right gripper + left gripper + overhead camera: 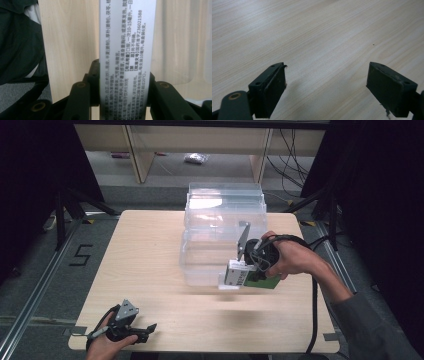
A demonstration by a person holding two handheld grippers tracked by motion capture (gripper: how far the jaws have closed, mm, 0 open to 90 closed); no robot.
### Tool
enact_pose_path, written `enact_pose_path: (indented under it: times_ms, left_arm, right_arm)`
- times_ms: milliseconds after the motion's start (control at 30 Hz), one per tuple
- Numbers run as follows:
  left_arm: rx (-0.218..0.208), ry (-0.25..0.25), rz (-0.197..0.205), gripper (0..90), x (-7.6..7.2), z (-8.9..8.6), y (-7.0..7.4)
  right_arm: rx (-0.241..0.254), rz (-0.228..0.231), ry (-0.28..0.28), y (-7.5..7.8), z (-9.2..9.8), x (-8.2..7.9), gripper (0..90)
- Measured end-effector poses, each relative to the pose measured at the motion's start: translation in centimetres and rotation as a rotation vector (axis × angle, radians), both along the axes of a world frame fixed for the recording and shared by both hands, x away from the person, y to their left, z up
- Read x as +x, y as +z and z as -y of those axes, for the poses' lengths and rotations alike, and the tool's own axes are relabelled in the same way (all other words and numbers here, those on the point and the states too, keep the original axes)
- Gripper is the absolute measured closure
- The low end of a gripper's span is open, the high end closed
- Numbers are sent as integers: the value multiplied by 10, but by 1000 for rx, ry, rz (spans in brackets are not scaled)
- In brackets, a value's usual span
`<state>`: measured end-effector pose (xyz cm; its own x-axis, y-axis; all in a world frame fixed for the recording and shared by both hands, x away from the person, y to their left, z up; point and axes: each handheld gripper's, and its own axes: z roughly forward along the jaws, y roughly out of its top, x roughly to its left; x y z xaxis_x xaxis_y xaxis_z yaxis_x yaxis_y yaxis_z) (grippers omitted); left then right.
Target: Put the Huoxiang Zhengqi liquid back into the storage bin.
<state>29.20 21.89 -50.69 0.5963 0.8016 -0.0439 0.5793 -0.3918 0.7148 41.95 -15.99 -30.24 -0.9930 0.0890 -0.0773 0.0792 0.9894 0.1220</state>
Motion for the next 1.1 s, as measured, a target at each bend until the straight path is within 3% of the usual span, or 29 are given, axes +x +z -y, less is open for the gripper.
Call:
enact_pose_path:
  times_ms: [33, 100, 167, 233, 267, 300, 433, 467, 567, 667, 700, 733, 1100]
  left_arm:
    - [19, -14, -5, 151, 0, -1, 1]
    - [-12, 8, 2, 151, 0, 1, 0]
    - [-15, 10, 5, 151, 0, 0, -1]
    - [-13, 12, 0, 151, 0, 0, 0]
    - [-13, 11, 0, 151, 0, 0, 0]
    - [-12, 9, 1, 151, 0, 0, 0]
    - [-14, 9, 1, 151, 0, 0, 0]
    - [-15, 9, 1, 151, 0, 0, 0]
    - [0, 9, 2, 151, 0, -1, 0]
    - [-16, 11, 0, 151, 0, 0, 0]
    - [-20, 13, -2, 151, 0, 0, 0]
    - [1, 8, 2, 151, 0, -1, 0]
    - [-16, 13, 1, 151, 0, -1, 0]
  right_arm:
    - [1, 12, 14, 2, -1, 3, 646]
    - [4, 12, -9, 5, -2, 6, 646]
    - [9, 21, 16, 7, -3, 13, 646]
    - [10, 22, 0, 8, -3, 18, 646]
    - [12, 22, 31, 8, -4, 21, 646]
    - [10, 20, 8, 8, -3, 26, 646]
    - [12, 27, 5, 8, -3, 33, 646]
    - [13, 30, 33, 9, -4, 36, 646]
    - [10, 28, 11, 9, -3, 42, 646]
    - [8, 29, -1, 7, -2, 48, 646]
    - [13, 35, 34, 7, -1, 52, 646]
    - [11, 30, 6, 6, -1, 53, 646]
    - [0, 24, -10, -10, 3, 79, 646]
